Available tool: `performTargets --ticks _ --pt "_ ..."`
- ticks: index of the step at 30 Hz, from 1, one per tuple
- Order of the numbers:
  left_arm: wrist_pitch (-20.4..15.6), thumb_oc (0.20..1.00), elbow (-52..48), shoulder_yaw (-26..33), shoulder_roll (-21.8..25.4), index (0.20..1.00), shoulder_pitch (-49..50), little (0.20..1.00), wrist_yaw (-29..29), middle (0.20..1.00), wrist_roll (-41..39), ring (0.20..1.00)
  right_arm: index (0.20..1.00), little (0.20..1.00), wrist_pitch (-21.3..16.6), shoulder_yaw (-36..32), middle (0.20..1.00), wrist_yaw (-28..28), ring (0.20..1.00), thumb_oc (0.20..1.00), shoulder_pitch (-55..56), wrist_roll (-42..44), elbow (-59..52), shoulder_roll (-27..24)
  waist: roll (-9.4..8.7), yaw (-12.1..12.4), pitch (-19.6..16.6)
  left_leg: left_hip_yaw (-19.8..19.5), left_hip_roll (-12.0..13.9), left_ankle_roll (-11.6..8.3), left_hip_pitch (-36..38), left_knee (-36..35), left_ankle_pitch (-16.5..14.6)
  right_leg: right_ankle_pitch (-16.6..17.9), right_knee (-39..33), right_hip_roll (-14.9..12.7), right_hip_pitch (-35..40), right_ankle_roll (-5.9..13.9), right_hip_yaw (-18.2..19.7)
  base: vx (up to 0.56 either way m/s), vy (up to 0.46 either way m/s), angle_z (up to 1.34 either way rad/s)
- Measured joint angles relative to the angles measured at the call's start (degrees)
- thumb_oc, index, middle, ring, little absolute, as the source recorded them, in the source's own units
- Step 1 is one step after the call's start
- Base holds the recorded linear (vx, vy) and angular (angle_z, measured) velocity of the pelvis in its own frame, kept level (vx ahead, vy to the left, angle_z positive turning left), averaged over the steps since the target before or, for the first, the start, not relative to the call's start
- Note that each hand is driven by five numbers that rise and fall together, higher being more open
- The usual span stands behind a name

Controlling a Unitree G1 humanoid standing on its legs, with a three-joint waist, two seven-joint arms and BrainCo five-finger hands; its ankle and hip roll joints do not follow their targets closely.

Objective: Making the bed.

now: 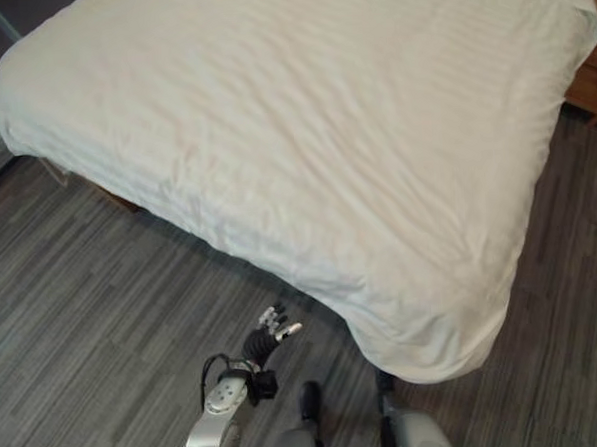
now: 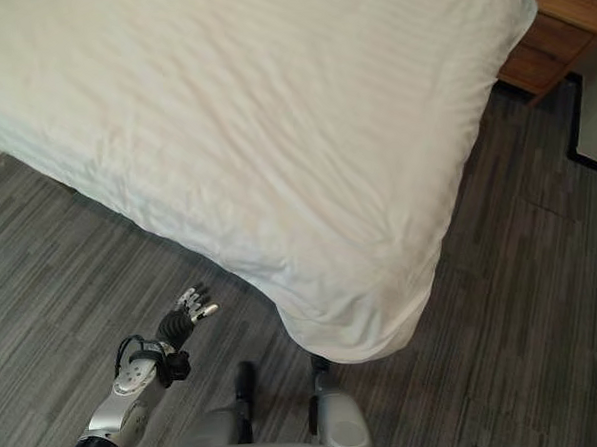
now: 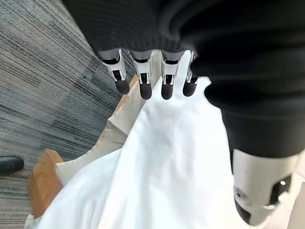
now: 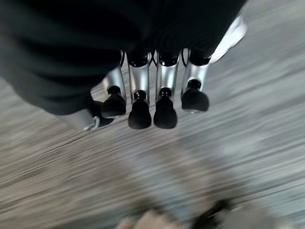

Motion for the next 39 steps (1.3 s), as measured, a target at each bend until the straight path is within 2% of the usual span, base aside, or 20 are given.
performTargets --ticks 5,7,8,9,10,11,14,17,20,21,22,23,26,27,28,29,30,33,35,39 --pt "-0.15 1.0 -0.27 -0.67 0.4 1.0 -1.92 1.0 1.67 1.0 0.72 1.0 0.2 0.2 -6.56 -0.28 0.2 -3.83 0.2 0.2 1.12 -3.63 -39.91 -0.89 -0.04 -1.72 -0.96 4.05 -0.44 0.4 1.1 0.67 -0.22 2.46 0.81 0.05 -0.48 1.08 3.31 -0.16 0.045 -0.35" --pt "-0.17 1.0 -0.07 -1.45 0.68 1.0 -4.4 1.0 1.7 1.0 0.99 1.0 0.2 0.2 -8.53 0.5 0.2 -4.1 0.2 0.2 -0.32 -5.52 -39.87 -0.31 -1.35 -2.4 -1.55 5.13 -1.03 0.53 0.96 1.05 -0.25 2.95 1.14 -0.02 -1.21 1.55 3.98 -0.21 -0.094 -0.42" --pt "-0.59 1.0 -0.08 -1.42 1.45 1.0 -6.1 1.0 2.07 1.0 2.22 1.0 0.2 0.2 -8.09 3.04 0.2 -5.31 0.2 0.2 -3.57 -6.98 -38.87 1.19 -0.9 -1.4 -1.24 8.97 2.32 1.6 -0.1 2.54 -0.12 -1.57 0.94 0.04 -2.39 7.61 0.56 -0.19 -0.166 -0.89" --pt "-0.57 1.0 0.19 -1.42 1.45 1.0 -6.83 1.0 2.07 1.0 2.85 1.0 0.2 0.2 -7.77 4.45 0.2 -5.21 0.2 0.2 -4.43 -8.06 -38.95 1.24 0.41 -1.29 -0.81 10.0 4.14 1.61 -0.55 2.91 -0.22 -2.74 5.99 0.07 -4.16 3.16 -3.83 -0.19 -0.199 -0.95" --pt "-0.55 1.0 0.5 -1.4 0.85 1.0 -7.54 1.0 2.09 1.0 2.96 1.0 0.2 0.2 -7.45 5.16 0.2 -4.98 0.2 0.2 -4.72 -9.18 -39.62 1.14 2.31 -1.07 -0.53 9.99 6.18 1.4 -0.89 2.9 0.03 -3.13 10.16 -0.18 -4.49 1.92 -5.49 -0.22 -0.327 -0.69" --pt "-0.72 1.0 0.1 -1.23 -0.15 1.0 -8.35 1.0 2.06 1.0 2.86 1.0 0.2 0.2 -6.91 6.65 0.2 -5.0 0.2 0.2 -3.61 -10.7 -39.95 1.19 3.88 0.12 -0.32 11.55 7.96 1.42 -0.19 3.68 0.43 -4.5 21.05 -4.72 -3.88 2.67 -7.0 -0.14 -0.257 -0.56" --pt "-1.12 1.0 -0.5 0.11 -0.47 1.0 -7.37 1.0 1.84 1.0 2.73 1.0 0.2 0.2 -5.76 9.8 0.2 -3.87 0.2 0.2 -3.56 -12.56 -39.59 1.28 3.24 2.29 -1.2 12.68 8.28 0.55 0.51 4.5 0.74 -6.6 26.14 -15.56 2.49 5.39 -5.1 -0.15 -0.342 -0.38" --pt "-0.91 1.0 -0.96 1.4 2.07 1.0 -4.8 1.0 1.73 1.0 2.71 1.0 0.2 0.2 -4.55 14.18 0.2 -2.21 0.2 0.2 -5.54 -13.24 -39.94 1.63 0.89 5.07 -1.63 13.39 9.08 -2.37 0.62 4.35 2.61 -0.02 15.71 -17.85 10.11 5.98 -4.22 -0.24 -0.592 -0.53" --pt "-1.03 1.0 -2.22 4.88 0.98 1.0 -0.65 1.0 1.85 1.0 2.18 1.0 0.2 0.2 -4.09 15.76 0.2 -0.93 0.2 0.2 -7.11 -14.16 -41.89 1.21 2.0 7.58 -2.24 14.26 13.99 -4.0 -0.15 5.73 4.21 -4.84 10.61 -12.52 11.08 7.61 -5.17 -0.21 -0.559 -0.71" --pt "-0.97 1.0 -2.59 5.41 0.17 1.0 1.23 1.0 1.76 1.0 1.57 1.0 0.2 0.2 -4.02 17.34 0.2 -0.48 0.2 0.2 -7.27 -13.88 -42.61 -0.24 3.43 7.37 -2.99 13.46 17.16 -6.34 -0.86 5.53 6.65 -6.12 8.7 -9.08 11.26 6.42 -5.68 -0.14 -0.515 -0.38" --pt "-1.01 1.0 -3.21 6.16 -1.02 1.0 1.85 1.0 1.83 1.0 0.43 1.0 0.2 0.2 -3.84 18.3 0.2 0.01 0.2 0.2 -6.52 -13.84 -44.14 -1.32 4.28 6.74 -3.37 12.36 20.31 -6.34 -1.86 5.64 9.2 -6.97 7.03 -6.24 11.62 4.97 -6.13 -0.16 -0.685 -0.15" --pt "-1.02 1.0 -2.77 6.44 -3.29 1.0 3.53 1.0 1.64 1.0 -0.02 1.0 0.2 0.2 -4.13 18.11 0.2 0.08 0.2 0.2 -5.4 -13.91 -46.14 -2.51 4.41 6.11 -3.4 10.43 23.47 -4.11 -3.07 6.25 15.79 -9.23 5.83 -1.72 12.81 2.0 -7.3 -0.19 -0.817 0.08" --pt "-0.85 1.0 -0.03 9.8 -8.32 1.0 6.15 1.0 1.88 1.0 -1.69 1.0 0.2 0.2 -3.59 19.41 0.2 2.0 0.2 0.2 -4.52 -14.69 -47.52 -4.66 3.08 6.05 -2.73 6.22 26.73 -3.28 -4.32 9.4 24.28 -14.28 11.44 0.56 11.37 -2.96 -5.65 -0.17 -0.47 -0.27" --pt "-0.24 1.0 1.96 7.99 -8.55 1.0 7.1 1.0 1.88 1.0 -2.59 1.0 0.2 0.2 -3.93 19.78 0.2 2.37 0.2 0.2 -4.45 -14.32 -46.15 -4.7 0.98 6.44 -3.75 -1.38 22.39 -2.83 -3.43 11.34 24.87 -14.2 12.6 0.89 9.95 -4.94 -4.02 -0.28 -0.669 -0.8" --pt "0.01 1.0 1.99 7.04 -8.59 1.0 6.95 1.0 1.71 1.0 -3.67 1.0 0.2 0.2 -3.52 20.27 0.2 3.1 0.2 0.2 -5.16 -13.61 -45.27 -3.25 -1.43 6.05 -3.52 -7.69 17.88 -5.34 -5.62 17.57 22.44 -13.24 12.38 -0.61 8.98 -6.65 -1.47 -0.2 -0.577 -0.84" --pt "-0.04 1.0 1.96 5.85 -8.44 1.0 6.89 1.0 1.54 1.0 -3.88 1.0 0.2 0.2 -3.42 19.42 0.2 3.73 0.2 0.2 -4.98 -13.44 -45.41 -1.74 -2.79 6.72 -3.4 -10.4 13.58 -10.79 -7.07 25.13 14.83 -12.37 11.38 -2.17 8.58 -6.66 -0.59 -0.07 -0.321 -0.86" --pt "0.58 1.0 1.04 5.08 -8.5 1.0 7.13 1.0 0.48 1.0 -3.89 1.0 0.2 0.2 -2.99 20.02 0.2 4.41 0.2 0.2 -2.97 -13.54 -47.53 -1.67 -3.11 6.44 -3.63 -7.44 9.0 -9.72 -7.56 30.2 9.34 -9.42 8.54 -2.31 8.89 -6.16 -0.17 -0.03 -0.238 -0.6" --pt "0.8 1.0 -3.24 5.67 -8.06 1.0 4.88 1.0 -0.68 1.0 -3.9 1.0 0.2 0.2 -1.75 20.43 0.2 5.26 0.2 0.2 3.74 -14.15 -50.15 -2.52 -1.52 4.99 -4.53 -2.07 4.31 -4.01 -6.28 26.14 0.15 -6.71 3.55 -1.01 9.81 -6.43 -1.53 0.0 -0.165 0.0" --pt "0.52 1.0 -3.66 5.36 -7.71 1.0 3.3 1.0 -0.83 1.0 -3.75 1.0 0.2 0.2 -0.96 20.49 0.2 5.5 0.2 0.2 5.33 -14.58 -49.99 -1.89 -0.54 4.19 -5.35 0.68 2.07 -2.35 -2.24 18.77 -1.78 -5.89 2.05 -0.56 9.84 -5.76 -1.86 0.0 -0.058 0.1" --pt "0.39 1.0 -3.33 3.9 -7.3 1.0 1.63 1.0 -0.46 1.0 -3.26 1.0 0.2 0.2 -0.57 20.98 0.2 4.77 0.2 0.2 5.04 -14.76 -49.64 -0.37 3.67 1.7 -7.46 1.95 3.22 0.22 3.8 3.52 -2.43 -3.98 0.34 2.34 9.76 -4.18 -3.68 -0.06 -0.025 0.25"
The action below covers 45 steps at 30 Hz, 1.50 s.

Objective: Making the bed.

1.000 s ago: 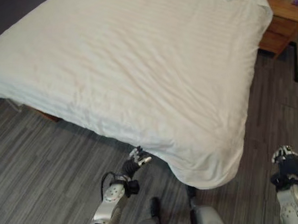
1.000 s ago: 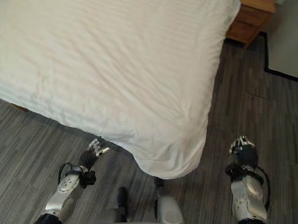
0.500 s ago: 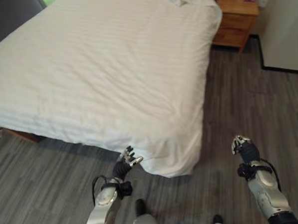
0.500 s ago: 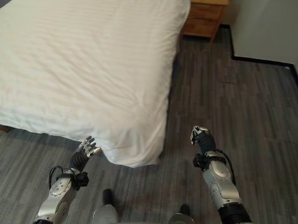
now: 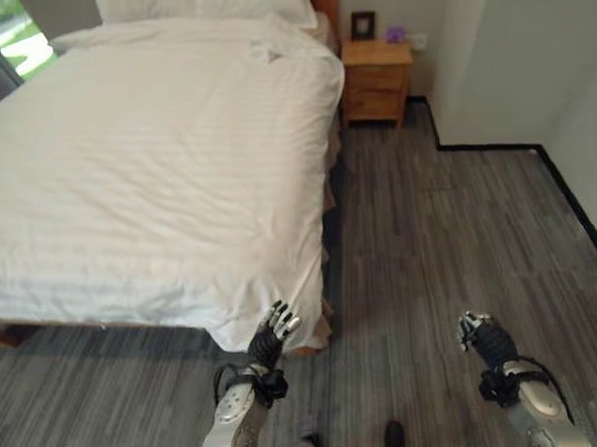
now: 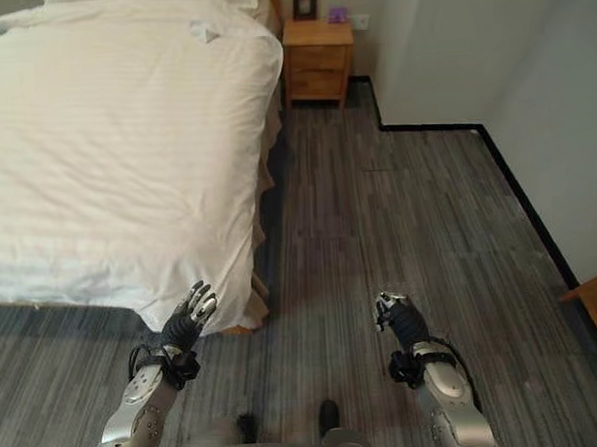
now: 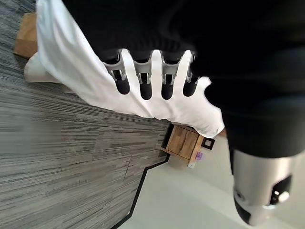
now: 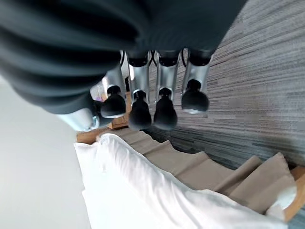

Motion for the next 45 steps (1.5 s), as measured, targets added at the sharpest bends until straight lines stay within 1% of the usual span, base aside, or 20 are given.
performTargets --ticks 1,5,16,17,23,26,27,28,30,33,35,36,37,38,40,41,42,43,44,45 --pt "-0.05 1.0 -0.12 -0.78 0.21 1.0 -0.53 1.0 0.36 1.0 0.01 1.0 0.2 0.2 0.18 0.75 0.2 0.03 0.2 0.2 -0.41 0.05 0.33 0.27 -0.56 0.15 0.2 0.18 -0.66 0.63 0.63 -1.67 1.53 0.62 -0.24 -0.49 -0.14 0.59 0.48 -0.03 0.01 0.12" --pt "-0.05 1.0 -0.2 -2.02 0.31 1.0 0.27 1.0 0.88 1.0 0.74 1.0 0.2 0.2 0.39 0.91 0.2 -0.01 0.2 0.2 0.35 0.08 0.67 2.25 -0.73 0.2 0.03 -1.24 -1.87 0.96 1.29 -3.86 2.03 0.49 -0.21 -1.68 0.49 1.13 -0.34 0.01 0.013 0.16" --pt "0.1 1.0 -0.19 -2.04 0.41 1.0 2.41 1.0 1.53 1.0 1.3 1.0 0.2 0.2 0.64 2.96 0.2 0.11 0.2 0.2 -0.12 1.17 0.66 3.84 -0.71 0.76 0.09 -1.39 -1.65 0.78 2.86 -3.54 2.52 0.4 -0.27 -1.36 2.06 1.22 -1.23 -0.02 0.02 0.04" --pt "0.07 1.0 -0.2 -1.28 2.32 1.0 2.59 1.0 2.14 1.0 1.63 1.0 1.0 1.0 0.65 2.88 1.0 0.03 1.0 1.0 -0.01 1.13 0.68 3.73 -2.04 1.41 -0.85 -1.35 -0.98 0.32 3.55 -3.83 2.21 -0.1 -0.27 -0.75 3.02 1.49 -0.99 -0.07 0.003 -0.03" --pt "0.79 1.0 1.89 -1.28 2.29 1.0 2.19 1.0 3.08 1.0 3.92 1.0 1.0 1.0 0.7 -0.79 1.0 -3.23 1.0 1.0 -1.85 0.01 7.58 4.31 -1.68 0.1 -0.65 -0.34 -1.1 0.81 3.98 -3.85 2.29 -0.13 4.7 -1.71 0.42 1.61 -1.34 -0.11 0.008 -0.08" --pt "0.88 1.0 3.46 -1.19 2.67 1.0 2.03 1.0 3.71 1.0 3.92 1.0 1.0 1.0 0.82 -1.15 1.0 -3.52 1.0 1.0 -2.14 0.03 8.53 4.33 -2.06 -0.24 0.27 0.72 -1.32 1.02 3.26 -3.85 2.16 -1.09 8.38 -2.52 -2.76 2.82 -1.59 -0.1 -0.135 -0.27" --pt "0.92 1.0 3.56 -1.41 2.96 1.0 1.25 1.0 3.82 1.0 3.96 1.0 1.0 1.0 0.79 -0.99 1.0 -3.64 1.0 1.0 -2.77 0.02 8.67 4.12 -1.13 -0.34 1.81 1.0 -0.21 1.92 3.11 -3.67 2.79 -1.23 11.8 -2.99 -5.07 4.9 -0.85 0.06 -0.277 -0.16" --pt "1.08 1.0 4.27 -1.05 2.66 1.0 -0.5 1.0 3.89 1.0 4.47 1.0 1.0 1.0 1.09 -0.67 1.0 -3.6 1.0 1.0 -3.29 0.02 8.74 3.96 0.42 -0.03 2.98 2.02 1.79 1.7 2.26 -3.73 2.8 -3.06 17.52 -5.19 -8.76 5.65 -2.79 0.07 -0.312 -0.11" --pt "1.14 1.0 5.16 -0.62 2.93 1.0 -0.74 1.0 3.96 1.0 4.56 1.0 1.0 1.0 1.36 -0.54 1.0 -3.52 1.0 1.0 -3.11 0.02 8.71 4.55 0.47 0.19 2.87 2.75 2.34 1.11 2.67 -3.51 3.03 -3.2 20.14 -11.19 -8.6 6.07 -1.95 0.1 -0.394 -0.01" --pt "1.13 1.0 5.27 1.79 4.77 1.0 -0.05 1.0 4.41 1.0 4.55 1.0 1.0 1.0 1.44 0.78 1.0 -3.38 1.0 1.0 -3.39 0.2 8.69 6.04 -1.07 1.67 2.0 4.05 3.34 -1.34 3.49 -3.46 2.83 -1.92 13.79 -18.79 -5.74 7.97 -1.08 0.1 -0.402 -0.27" --pt "0.91 1.0 5.31 3.44 6.46 1.0 0.32 1.0 4.76 1.0 4.53 1.0 1.0 1.0 1.44 1.0 1.0 -3.24 1.0 1.0 -3.4 0.28 8.63 7.67 -2.41 1.74 1.4 4.92 4.74 -2.52 3.47 -3.48 3.0 -0.56 7.96 -18.09 -3.32 10.21 -1.03 0.07 -0.471 -0.23" --pt "0.8 1.0 5.4 4.13 7.37 1.0 0.35 1.0 4.89 1.0 4.52 1.0 1.0 1.0 1.45 1.37 1.0 -3.12 1.0 1.0 -3.33 0.34 8.74 7.97 -3.88 1.54 0.89 4.52 5.18 -4.25 3.49 -3.46 3.44 0.59 6.34 -17.09 -1.47 10.68 -1.54 0.03 -0.654 -0.01" --pt "0.79 1.0 6.37 5.13 5.57 1.0 -0.4 1.0 5.4 1.0 4.39 1.0 1.0 1.0 1.51 1.26 1.0 -3.18 1.0 1.0 -3.27 0.85 9.6 5.86 -1.96 1.34 0.6 3.58 9.28 -5.87 3.54 -3.58 4.54 -0.27 2.08 -11.61 2.15 10.9 -3.64 0.01 -0.499 0.23" --pt "0.63 1.0 6.31 4.32 4.25 1.0 -0.23 1.0 5.26 1.0 4.4 1.0 1.0 1.0 1.14 0.83 1.0 -3.15 1.0 1.0 -3.05 1.11 10.1 4.47 -0.06 1.22 0.64 3.24 11.58 -7.01 2.59 -2.53 5.85 -0.3 0.5 -8.53 3.47 9.52 -4.2 -0.06 -0.597 0.37" --pt "0.52 1.0 7.57 3.18 1.4 1.0 -2.21 1.0 5.21 1.0 4.22 1.0 1.0 1.0 1.38 -0.06 1.0 -3.14 1.0 1.0 -2.69 1.21 11.52 2.57 0.76 0.96 0.67 2.68 14.76 -7.08 -1.89 2.18 10.25 -0.79 0.89 -4.88 3.55 5.68 -6.47 -0.07 -0.402 0.73" --pt "0.9 1.0 10.16 2.43 -1.07 1.0 -4.21 1.0 5.02 1.0 3.65 1.0 1.0 1.0 1.58 -1.49 1.0 -3.08 1.0 1.0 -1.87 1.21 11.34 1.99 -0.13 -0.69 1.09 1.46 15.62 -6.3 -6.77 6.17 16.99 -4.19 3.59 -4.95 2.54 2.79 -9.85 -0.02 -0.289 0.95" --pt "0.87 1.0 10.1 1.95 -1.91 1.0 -3.7 1.0 4.71 1.0 3.3 1.0 1.0 1.0 1.34 -2.2 1.0 -3.23 1.0 1.0 -1.4 1.32 11.27 1.41 -1.42 -0.84 1.42 2.61 15.79 -4.91 -7.43 5.54 23.44 -4.91 4.52 -4.0 2.22 0.52 -10.17 -0.01 -0.413 0.8" --pt "0.93 1.0 9.93 1.77 -1.95 1.0 -3.34 1.0 4.34 1.0 3.24 1.0 1.0 1.0 1.32 -2.26 1.0 -3.16 1.0 1.0 -1.62 1.44 11.01 1.76 -2.7 -0.67 1.89 3.17 15.88 -5.83 -7.86 6.8 24.08 -5.56 4.44 -4.49 2.3 -0.11 -10.08 0.02 -0.186 -0.27" --pt "1.18 1.0 9.56 1.38 -1.34 1.0 -1.58 1.0 3.55 1.0 3.23 1.0 1.0 1.0 1.33 -2.42 1.0 -3.01 1.0 1.0 -1.84 2.48 11.17 1.49 -5.37 0.2 1.76 1.84 12.44 -8.35 -7.56 11.65 18.25 -5.69 3.36 -4.72 2.36 -1.32 -8.42 0.04 -0.266 -0.46" --pt "1.2 1.0 9.41 1.18 -1.08 1.0 -1.11 1.0 3.33 1.0 3.22 1.0 1.0 1.0 1.29 -2.72 1.0 -2.95 1.0 1.0 -1.95 2.49 10.92 1.53 -6.01 0.24 1.82 0.97 10.71 -8.84 -7.51 13.71 15.49 -5.78 2.86 -4.71 2.46 -1.47 -7.68 0.05 -0.215 -0.59"
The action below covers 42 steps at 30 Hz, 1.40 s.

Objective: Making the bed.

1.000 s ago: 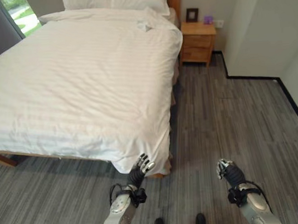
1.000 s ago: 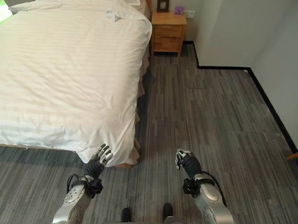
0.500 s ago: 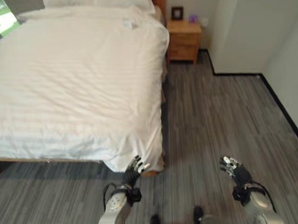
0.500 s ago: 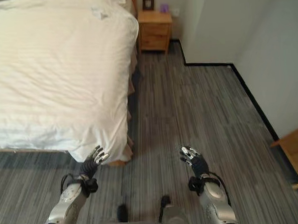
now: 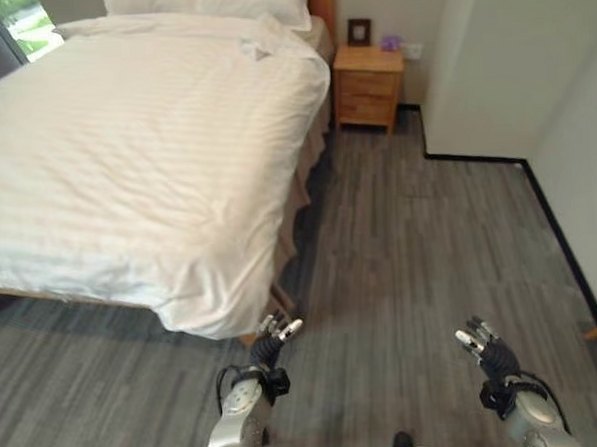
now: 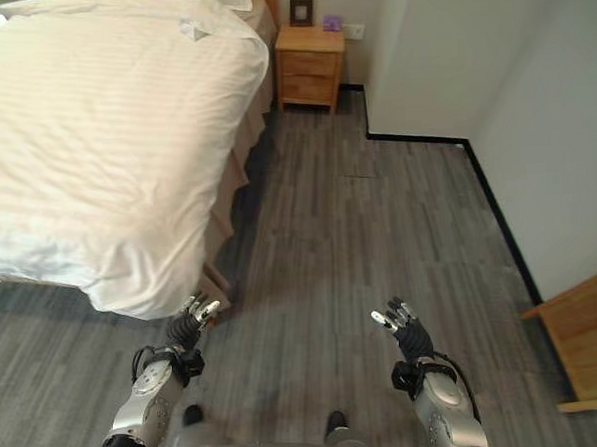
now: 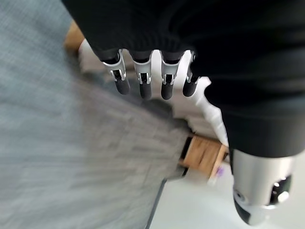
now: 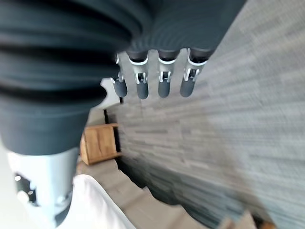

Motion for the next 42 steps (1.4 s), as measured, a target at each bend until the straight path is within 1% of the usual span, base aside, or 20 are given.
performTargets --ticks 2,4,9,11,13,21,22,24,26,28,29,30,31,34,36,37,38,39,41,42 --pt "0.0 1.0 -0.73 -0.21 -0.16 1.0 0.69 1.0 -0.16 1.0 -0.03 1.0 1.0 1.0 0.09 -1.9 1.0 -0.06 1.0 1.0 1.21 0.88 -0.04 -0.37 0.28 -0.67 0.05 -1.22 -5.79 0.01 0.17 2.29 -3.85 1.31 -1.07 1.57 0.34 -2.36 0.55 0.07 -0.171 -0.11" --pt "0.01 1.0 -0.75 -0.65 -0.25 1.0 0.51 1.0 -0.62 1.0 -0.02 1.0 1.0 1.0 0.33 -2.72 1.0 -0.05 1.0 1.0 2.2 1.14 0.43 0.04 0.04 -0.37 0.21 -0.61 -9.07 2.3 0.94 -0.02 -7.6 1.45 -2.39 1.72 0.75 -2.5 0.47 0.06 -0.063 -0.04" --pt "0.12 1.0 -0.87 -1.41 0.03 1.0 1.05 1.0 -1.21 1.0 0.14 1.0 1.0 1.0 0.61 -0.14 1.0 0.56 1.0 1.0 2.8 0.35 0.09 0.16 3.58 -0.34 -0.42 0.41 -13.71 3.36 6.13 -11.87 -7.17 1.8 -3.14 6.42 1.79 -1.67 0.39 0.1 0.008 -0.13" --pt "0.12 1.0 -1.39 -1.65 0.27 1.0 0.7 1.0 -1.12 1.0 0.21 1.0 1.0 1.0 0.63 0.95 1.0 0.53 1.0 1.0 2.4 -0.17 -0.1 0.14 5.79 -0.68 -0.94 -0.82 -12.6 8.13 7.93 -14.96 -9.1 1.59 -3.1 8.2 1.8 -1.58 0.4 0.1 0.072 -0.07" --pt "0.09 1.0 -2.22 -1.83 0.49 1.0 0.21 1.0 -1.12 1.0 0.23 1.0 1.0 1.0 0.64 1.42 1.0 0.64 1.0 1.0 1.68 -0.18 -0.09 0.87 6.22 -0.59 -0.71 -1.14 -12.15 9.76 8.9 -17.22 -10.25 1.52 -2.81 8.95 1.74 -1.44 0.39 0.14 0.108 -0.01" --pt "0.06 1.0 -2.43 0.5 1.62 1.0 1.53 1.0 0.41 1.0 0.21 1.0 1.0 1.0 0.8 1.24 1.0 0.4 1.0 1.0 -1.74 -0.08 -0.3 2.24 7.47 -0.04 0.09 -0.58 -14.29 11.11 8.83 -17.53 -13.19 -0.62 0.45 6.35 0.35 0.42 0.62 0.11 0.141 -0.03" --pt "0.08 1.0 -2.54 0.66 1.62 1.0 1.44 1.0 0.87 1.0 0.36 1.0 1.0 1.0 0.56 1.35 1.0 0.4 1.0 1.0 -4.04 -0.02 -0.39 2.02 8.98 0.81 0.88 0.75 -13.8 12.53 8.86 -17.36 -13.43 -3.89 13.29 4.75 -6.47 3.71 1.15 0.16 0.172 -0.28" --pt "0.08 1.0 -2.57 1.1 2.0 1.0 1.38 1.0 1.17 1.0 0.87 1.0 1.0 1.0 0.49 1.86 1.0 0.37 1.0 1.0 -4.51 -0.02 -0.42 2.39 8.48 1.12 1.41 0.87 -14.79 13.8 9.15 -16.72 -14.53 -5.77 27.38 2.14 -12.78 4.81 1.98 0.3 0.129 -0.16" --pt "0.15 1.0 -2.68 1.18 3.03 1.0 1.51 1.0 1.32 1.0 1.41 1.0 1.0 1.0 0.45 2.88 1.0 0.46 1.0 1.0 -5.18 -0.02 -0.46 2.41 7.86 1.05 3.02 0.95 -15.83 14.76 11.18 -16.85 -15.13 -5.76 43.44 -0.07 -21.38 8.49 3.35 0.49 0.035 -0.03" --pt "0.07 1.0 -2.61 2.01 4.72 1.0 0.82 1.0 1.56 1.0 1.84 1.0 1.0 1.0 0.46 2.98 1.0 0.92 1.0 1.0 -4.41 0.5 -0.95 4.43 6.2 -0.95 2.63 -0.51 -16.36 10.14 10.81 -17.77 -19.44 -6.06 30.48 0.41 -26.03 8.07 4.58 0.59 -0.051 0.44" --pt "0.01 1.0 -3.07 2.01 5.58 1.0 0.3 1.0 1.56 1.0 1.9 1.0 1.0 1.0 0.36 2.91 1.0 1.02 1.0 1.0 -3.77 0.59 -1.1 5.17 5.29 -1.97 2.68 -0.61 -17.16 11.79 10.82 -16.31 -19.44 -5.29 24.5 -0.17 -25.98 8.44 4.75 0.64 -0.095 0.67" --pt "0.07 1.0 -2.85 2.49 6.63 1.0 -1.04 1.0 1.62 1.0 2.58 1.0 1.0 1.0 0.4 3.21 1.0 1.54 1.0 1.0 -3.02 0.91 -0.87 5.43 2.47 -2.73 3.85 -0.04 -19.24 14.57 9.57 -9.71 -21.5 -3.03 18.69 -1.44 -26.47 8.8 6.34 0.67 -0.136 0.56" --pt "0.17 1.0 -2.85 3.0 6.37 1.0 -0.78 1.0 1.72 1.0 2.81 1.0 1.0 1.0 0.74 3.27 1.0 1.76 1.0 1.0 -2.23 0.92 -0.62 5.4 2.05 -2.85 3.34 0.39 -19.26 15.38 9.36 -7.38 -23.27 -1.48 14.4 -1.31 -25.39 6.74 6.12 0.73 -0.164 0.34" --pt "0.03 1.0 -3.0 2.32 4.58 1.0 -4.05 1.0 1.72 1.0 3.07 1.0 1.0 1.0 0.76 0.76 1.0 1.78 1.0 1.0 0.36 0.88 -0.53 5.19 3.64 -4.99 1.93 -3.78 -17.18 13.58 8.0 -2.41 -28.87 -0.06 5.23 1.13 -25.06 7.13 4.67 0.73 -0.191 0.59" --pt "0.04 1.0 -3.55 -0.95 3.67 1.0 -4.48 1.0 1.59 1.0 3.02 1.0 1.0 1.0 0.99 0.29 1.0 2.08 1.0 1.0 2.0 0.88 -0.25 4.62 6.57 -6.19 1.75 -5.48 -12.76 10.25 13.69 -4.86 -29.78 1.3 8.71 4.45 -21.95 4.14 3.17 1.01 -0.372 0.81" --pt "-0.11 1.0 -4.91 -3.31 4.33 1.0 -3.55 1.0 1.07 1.0 3.04 1.0 1.0 1.0 1.56 1.03 1.0 2.27 1.0 1.0 4.37 0.89 -0.49 4.53 4.56 -7.74 0.49 -5.27 -11.9 8.51 10.23 9.51 -30.14 0.44 14.32 4.41 -17.06 2.28 3.21 0.53 -0.292 0.5" --pt "-0.29 1.0 -5.17 -3.75 4.31 1.0 -2.44 1.0 0.75 1.0 3.01 1.0 1.0 1.0 1.43 1.64 1.0 2.69 1.0 1.0 5.13 0.9 0.09 4.53 4.02 -7.68 -1.14 -5.32 -11.71 6.78 8.56 15.62 -29.15 2.35 12.87 5.09 -14.84 -2.05 3.45 0.81 -0.473 0.43" --pt "-0.06 1.0 -5.04 -3.88 3.22 1.0 -2.04 1.0 0.66 1.0 2.93 1.0 1.0 1.0 1.42 1.17 1.0 2.57 1.0 1.0 4.25 0.94 0.96 3.95 4.53 -7.64 -1.91 -4.27 -8.99 5.31 3.67 30.65 -25.18 -0.38 13.8 7.58 -12.22 -4.93 2.89 0.27 -0.185 -0.12" --pt "0.14 1.0 -5.04 -3.54 2.66 1.0 -1.69 1.0 0.82 1.0 2.34 1.0 1.0 1.0 1.34 1.57 1.0 2.39 1.0 1.0 1.77 1.1 0.83 3.45 4.42 -6.11 -2.55 -3.57 -6.06 4.46 -1.32 43.39 -16.56 -2.15 13.1 10.25 -8.21 -6.99 5.35 0.72 -0.402 -0.69" --pt "0.17 1.0 -5.33 -3.15 2.88 1.0 -1.64 1.0 0.83 1.0 2.25 1.0 1.0 1.0 1.23 2.36 1.0 2.44 1.0 1.0 0.78 1.3 0.75 3.24 4.13 -6.14 -2.77 -3.86 -6.0 4.86 -2.91 44.87 -16.21 -2.92 12.82 10.44 -7.28 -8.11 5.43 0.95 -0.368 -0.55"
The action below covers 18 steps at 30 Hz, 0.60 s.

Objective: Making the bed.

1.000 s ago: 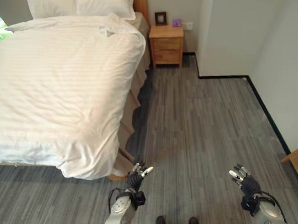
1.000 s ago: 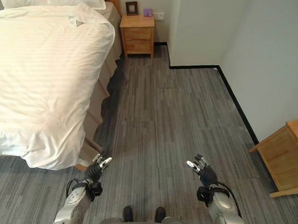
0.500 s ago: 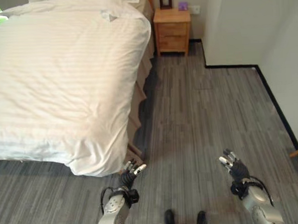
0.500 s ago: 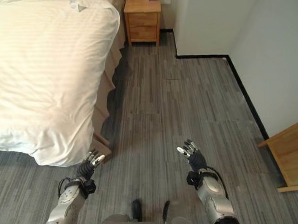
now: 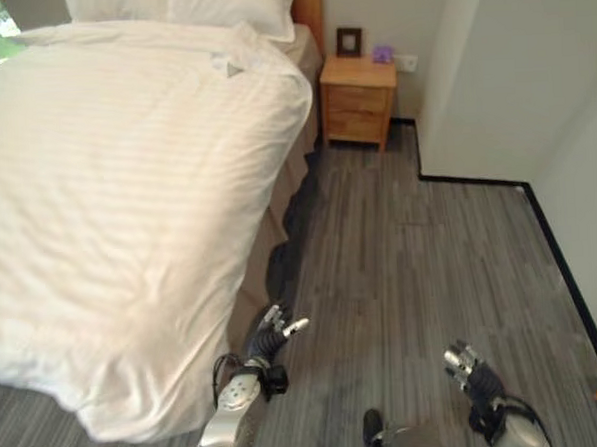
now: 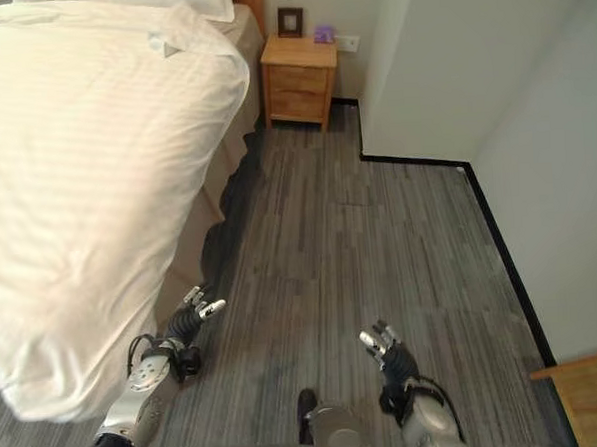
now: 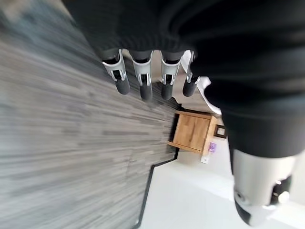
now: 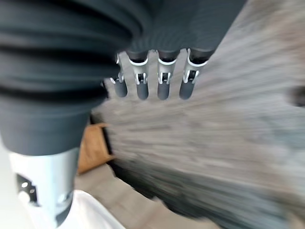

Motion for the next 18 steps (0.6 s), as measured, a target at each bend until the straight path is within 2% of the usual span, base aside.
performTargets --ticks 1,2,3,4,5,6,7,8,9,10,11,12,13,14,15,16,17,18 --pt "0.43 1.0 -1.1 0.15 -0.3 1.0 -2.18 1.0 -0.32 1.0 -0.04 1.0 1.0 1.0 -0.13 -0.18 1.0 -0.39 1.0 1.0 -0.76 1.03 -0.83 -0.74 -1.45 2.36 1.35 2.52 0.59 1.8 -6.56 8.76 0.4 -2.82 -2.42 0.29 3.08 -2.33 2.26 0.68 -0.073 -0.4" --pt "0.4 1.0 -1.52 0.27 -0.12 1.0 -3.04 1.0 -0.35 1.0 -0.08 1.0 1.0 1.0 0.31 -0.23 1.0 -0.77 1.0 1.0 -1.81 0.98 -0.12 -0.79 -2.86 4.77 2.43 4.85 0.18 1.65 -7.95 8.92 0.31 -1.33 -3.87 -0.32 5.26 -0.73 4.0 0.71 0.018 -0.7" --pt "0.46 1.0 -2.28 1.79 0.95 1.0 -2.7 1.0 -0.76 1.0 -0.14 1.0 1.0 1.0 0.65 1.75 1.0 -0.84 1.0 1.0 -4.9 0.86 0.22 -1.52 -5.86 8.35 4.33 8.9 -2.12 1.72 -10.48 0.98 -2.03 -1.45 -9.64 -2.24 12.2 -0.82 7.11 0.78 0.089 -0.84" --pt "0.43 1.0 -2.17 2.64 0.82 1.0 -1.8 1.0 -0.86 1.0 -0.61 1.0 1.0 1.0 0.47 1.93 1.0 -0.73 1.0 1.0 -5.9 0.87 0.12 -1.89 -5.96 9.16 4.54 10.88 -2.28 2.04 -11.74 -5.02 -2.01 -1.18 -11.86 -2.58 15.1 0.62 7.13 0.86 0.124 -0.72" --pt "0.51 1.0 -1.87 2.96 1.09 1.0 -0.61 1.0 -0.84 1.0 -1.28 1.0 1.0 1.0 0.12 2.46 1.0 -0.64 1.0 1.0 -7.6 0.88 -0.07 -2.45 -4.25 9.97 4.4 11.69 -1.59 2.72 -14.28 -12.61 -1.27 -1.92 -13.61 -1.62 18.88 1.88 6.46 0.94 0.19 -0.35" --pt "0.53 1.0 -1.83 2.92 1.8 1.0 0.33 1.0 -0.95 1.0 -1.55 1.0 1.0 1.0 0.06 3.39 1.0 -0.62 1.0 1.0 -8.5 0.88 -0.89 -3.19 -3.45 10.91 3.86 13.01 -0.78 3.45 -16.42 -17.01 -0.63 -3.26 -15.46 -0.64 21.0 3.75 5.21 0.98 0.205 -0.29" --pt "0.33 1.0 -1.25 3.79 1.87 1.0 1.29 1.0 -1.15 1.0 -1.59 1.0 1.0 1.0 0.04 4.34 1.0 -0.45 1.0 1.0 -9.22 0.85 -1.21 -3.53 -2.27 11.82 3.51 15.42 -1.02 3.48 -16.54 -26.54 -0.68 -5.82 -15.75 -0.12 23.18 5.01 5.21 1.23 0.225 0.07" --pt "0.25 1.0 0.87 4.46 1.94 1.0 2.91 1.0 -1.08 1.0 -1.57 1.0 1.0 1.0 -0.05 6.05 1.0 -0.56 1.0 1.0 -9.0 0.82 -1.06 -3.89 -2.02 12.12 2.97 17.6 -5.5 3.25 -14.01 -49.57 -0.95 -10.04 -15.68 -1.12 28.2 11.58 3.33 0.91 0.134 0.15" --pt "0.56 1.0 2.09 4.82 1.21 1.0 3.51 1.0 -0.76 1.0 -1.43 1.0 1.0 1.0 -0.03 6.88 1.0 -0.33 1.0 1.0 -9.11 0.76 -0.18 -4.28 -1.18 12.56 2.16 17.19 -7.44 3.83 -14.18 -54.85 -1.68 -10.07 -14.99 -0.29 29.96 11.51 2.98 0.82 0.103 0.33" --pt "0.59 1.0 2.55 5.06 0.61 1.0 3.92 1.0 -0.5 1.0 -1.19 1.0 1.0 1.0 -0.01 7.04 1.0 -0.32 1.0 1.0 -9.4 0.76 1.03 -4.2 -0.43 13.13 1.44 17.17 -7.7 3.86 -15.79 -54.88 -1.9 -10.37 -14.36 0.21 30.99 12.01 2.74 0.84 0.133 0.13" --pt "0.55 1.0 2.29 5.27 0.56 1.0 4.72 1.0 -0.32 1.0 -1.0 1.0 1.0 1.0 0.18 7.03 1.0 -0.36 1.0 1.0 -9.34 0.75 1.47 -3.91 -0.3 14.28 0.99 18.08 -9.29 4.91 -16.12 -54.39 -1.24 -10.47 -13.63 0.66 33.43 12.14 3.66 0.82 0.132 -0.01" --pt "0.62 1.0 2.08 5.86 0.54 1.0 5.92 1.0 -0.29 1.0 -0.98 1.0 1.0 1.0 0.46 7.15 1.0 -0.23 1.0 1.0 -9.32 0.71 1.22 -3.72 0.32 14.61 0.42 20.13 -8.99 6.48 -14.94 -51.53 -1.5 -10.6 -11.24 0.91 34.65 12.11 5.25 0.92 0.163 0.0" --pt "0.86 1.0 1.99 6.78 0.88 1.0 6.97 1.0 -0.22 1.0 -0.97 1.0 1.0 1.0 0.6 7.26 1.0 -0.25 1.0 1.0 -8.57 0.7 0.98 -2.75 -0.84 13.53 0.37 21.41 -8.46 13.77 -14.04 -49.99 3.35 -10.95 -6.57 0.93 35.18 12.06 6.17 0.52 0.108 0.11" --pt "1.21 1.0 1.86 7.01 1.3 1.0 7.53 1.0 -0.19 1.0 -0.96 1.0 1.0 1.0 0.62 7.26 1.0 -0.23 1.0 1.0 -7.85 0.7 0.55 -1.85 -2.61 13.52 -0.2 23.51 -8.83 16.45 -12.56 -49.57 5.58 -10.35 -1.42 -0.53 33.92 12.21 6.23 0.8 0.217 0.19" --pt "1.26 1.0 2.0 6.72 1.5 1.0 7.47 1.0 -0.38 1.0 -0.95 1.0 1.0 1.0 0.71 8.06 1.0 -0.29 1.0 1.0 -6.12 0.67 -1.32 -1.11 -5.38 13.89 -1.15 25.93 -11.02 16.13 -9.14 -48.08 6.28 -0.82 13.5 -2.71 28.41 14.96 4.79 0.81 0.269 0.3" --pt "1.23 1.0 2.08 6.34 0.98 1.0 6.72 1.0 -0.46 1.0 -0.97 1.0 1.0 1.0 0.59 8.19 1.0 -0.13 1.0 1.0 -5.26 0.64 -3.05 -0.9 -5.66 13.19 -1.05 24.76 -11.43 16.3 -6.68 -48.62 5.45 7.63 25.39 -4.97 23.52 19.34 4.26 0.94 0.308 0.24" --pt "1.09 1.0 2.01 6.16 0.51 1.0 6.83 1.0 -0.67 1.0 -0.93 1.0 1.0 1.0 0.54 7.27 1.0 0.18 1.0 1.0 -5.17 0.65 -3.6 0.22 -6.06 13.49 -1.22 24.54 -13.19 17.04 -4.61 -47.45 2.79 10.92 34.46 -7.46 18.14 20.35 4.53 0.81 0.278 0.29" --pt "1.11 1.0 2.16 7.25 -0.5 1.0 6.19 1.0 -0.86 1.0 -0.94 1.0 1.0 1.0 0.22 6.95 1.0 0.13 1.0 1.0 -5.16 0.66 -4.29 0.84 -5.99 13.67 -1.14 24.16 -13.3 17.91 -3.96 -44.64 -0.43 10.94 39.04 -8.52 14.92 20.35 5.38 0.65 0.23 0.12"
